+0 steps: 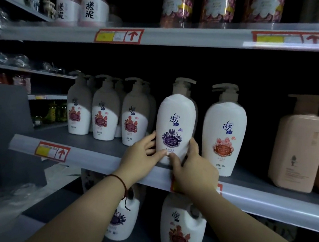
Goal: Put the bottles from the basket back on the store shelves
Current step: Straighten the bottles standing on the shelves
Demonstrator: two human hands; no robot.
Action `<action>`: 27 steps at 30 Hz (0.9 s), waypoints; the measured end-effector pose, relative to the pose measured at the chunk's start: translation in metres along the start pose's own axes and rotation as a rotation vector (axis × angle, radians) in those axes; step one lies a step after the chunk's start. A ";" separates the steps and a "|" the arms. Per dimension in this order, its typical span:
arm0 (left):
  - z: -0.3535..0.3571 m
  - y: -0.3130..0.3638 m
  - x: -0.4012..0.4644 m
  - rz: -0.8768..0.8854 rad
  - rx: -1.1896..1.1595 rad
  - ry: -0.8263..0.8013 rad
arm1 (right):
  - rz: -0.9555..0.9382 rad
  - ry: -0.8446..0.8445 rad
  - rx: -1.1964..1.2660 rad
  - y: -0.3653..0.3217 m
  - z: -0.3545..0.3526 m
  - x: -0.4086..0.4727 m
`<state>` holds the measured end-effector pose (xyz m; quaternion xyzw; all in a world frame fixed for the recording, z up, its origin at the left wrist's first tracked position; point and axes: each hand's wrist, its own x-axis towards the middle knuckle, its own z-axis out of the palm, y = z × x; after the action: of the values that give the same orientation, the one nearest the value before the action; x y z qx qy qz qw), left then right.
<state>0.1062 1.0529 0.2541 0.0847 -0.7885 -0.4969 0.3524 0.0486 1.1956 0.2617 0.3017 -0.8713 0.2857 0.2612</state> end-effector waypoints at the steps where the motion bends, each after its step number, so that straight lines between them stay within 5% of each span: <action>1: 0.000 0.002 -0.002 0.012 0.055 0.006 | -0.004 -0.010 0.001 -0.002 -0.002 -0.001; 7: -0.007 0.013 -0.030 0.315 0.921 0.279 | -0.175 0.014 -0.044 0.007 0.003 -0.010; 13: -0.013 0.017 -0.058 0.590 1.216 0.315 | -0.395 0.154 -0.244 0.028 -0.006 -0.043; 19: 0.002 -0.001 -0.111 0.647 1.267 0.101 | -0.548 0.060 -0.327 0.061 -0.015 -0.096; 25: 0.041 -0.060 -0.159 0.389 1.282 -0.211 | -0.207 -0.404 -0.294 0.080 0.028 -0.162; 27: 0.055 -0.074 -0.163 0.260 1.245 -0.220 | -0.011 -0.431 -0.202 0.085 0.044 -0.166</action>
<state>0.1753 1.1349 0.1012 0.1257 -0.9647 0.0946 0.2114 0.0922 1.2845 0.0978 0.3328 -0.9294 0.1244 0.0997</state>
